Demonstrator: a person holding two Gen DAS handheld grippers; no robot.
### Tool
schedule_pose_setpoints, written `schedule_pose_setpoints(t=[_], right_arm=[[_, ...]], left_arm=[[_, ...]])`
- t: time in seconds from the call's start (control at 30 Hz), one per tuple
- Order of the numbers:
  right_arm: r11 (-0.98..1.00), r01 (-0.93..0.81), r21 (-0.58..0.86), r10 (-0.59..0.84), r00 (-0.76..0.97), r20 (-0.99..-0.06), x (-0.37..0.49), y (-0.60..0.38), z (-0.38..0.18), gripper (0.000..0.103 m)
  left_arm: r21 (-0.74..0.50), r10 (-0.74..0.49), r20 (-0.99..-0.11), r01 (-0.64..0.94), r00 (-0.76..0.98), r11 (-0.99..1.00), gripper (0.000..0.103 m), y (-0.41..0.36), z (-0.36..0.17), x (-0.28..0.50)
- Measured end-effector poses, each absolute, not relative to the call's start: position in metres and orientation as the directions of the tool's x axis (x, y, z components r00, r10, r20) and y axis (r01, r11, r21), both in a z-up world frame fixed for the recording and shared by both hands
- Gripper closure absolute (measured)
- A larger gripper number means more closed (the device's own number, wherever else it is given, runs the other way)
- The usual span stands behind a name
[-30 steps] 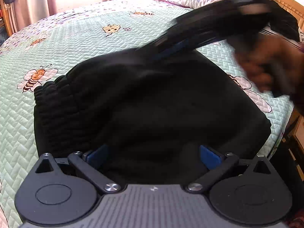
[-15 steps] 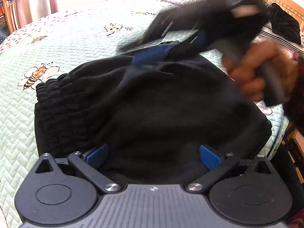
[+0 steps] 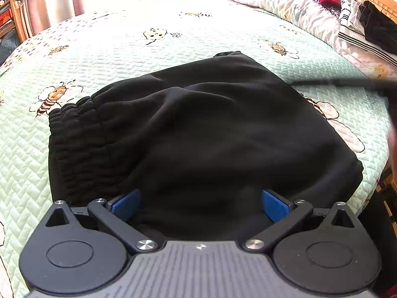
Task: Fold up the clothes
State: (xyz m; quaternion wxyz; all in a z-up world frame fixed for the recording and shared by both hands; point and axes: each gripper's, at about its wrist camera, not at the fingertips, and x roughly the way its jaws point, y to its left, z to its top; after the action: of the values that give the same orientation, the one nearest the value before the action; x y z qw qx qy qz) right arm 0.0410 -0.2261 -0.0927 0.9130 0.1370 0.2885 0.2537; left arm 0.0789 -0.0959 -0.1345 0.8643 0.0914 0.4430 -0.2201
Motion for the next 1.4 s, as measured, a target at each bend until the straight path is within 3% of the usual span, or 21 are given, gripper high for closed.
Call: schedule_pose_setpoints(t=[0.1,0.3,0.4,0.73,0.83,0.97,1.1,1.23,1.4], right_arm=[[0.888,-0.321,0.328,0.458,0.678,-0.575,0.009,-0.227,-0.135,0.044],[0.892,-0.344,0.294,0.449,0.75,-0.485,-0.034,-0.234,-0.12,0.043],[0.901,-0.342,0.266,0.433,0.715,-0.549,-0.035,-0.233,-0.137,0.045],[0.899,-0.349,0.264,0.437,0.732,-0.523,-0.032,-0.236,-0.147,0.044],[0.885,-0.355,0.301,0.465,0.713,-0.525,-0.038,-0.237,-0.137,0.044],[0.841,-0.352,0.41,0.519,0.736,-0.435,-0.036,-0.253,-0.121,0.044],[0.883,-0.348,0.314,0.467,0.711,-0.526,-0.033,-0.24,-0.148,0.044],[0.893,-0.364,0.265,0.45,0.748,-0.488,-0.043,-0.233,-0.153,0.043],[0.83,-0.397,0.391,0.55,0.695,-0.463,-0.028,-0.262,-0.127,0.043]], left_arm=[[-0.029,-0.297,-0.806,0.466,0.513,0.885,0.001,-0.096,-0.135,0.082],[-0.028,-0.294,-0.806,0.463,0.514,0.886,0.001,-0.097,-0.134,0.083],[-0.013,-0.285,-0.806,0.466,0.519,0.885,0.001,-0.1,-0.134,0.078],[0.014,-0.251,-0.82,0.455,0.515,0.89,0.001,-0.105,-0.131,0.08],[0.04,-0.23,-0.821,0.454,0.523,0.89,0.002,-0.111,-0.118,0.077],[0.011,-0.276,-0.782,0.455,0.558,0.89,0.002,-0.111,-0.085,0.079],[0.029,-0.28,-0.744,0.448,0.607,0.894,0.001,-0.112,-0.065,0.101],[0.069,-0.173,-0.809,0.384,0.562,0.921,0.005,-0.107,-0.1,0.146],[0.176,-0.12,-0.8,0.42,0.588,0.89,0.001,-0.114,-0.122,0.137]])
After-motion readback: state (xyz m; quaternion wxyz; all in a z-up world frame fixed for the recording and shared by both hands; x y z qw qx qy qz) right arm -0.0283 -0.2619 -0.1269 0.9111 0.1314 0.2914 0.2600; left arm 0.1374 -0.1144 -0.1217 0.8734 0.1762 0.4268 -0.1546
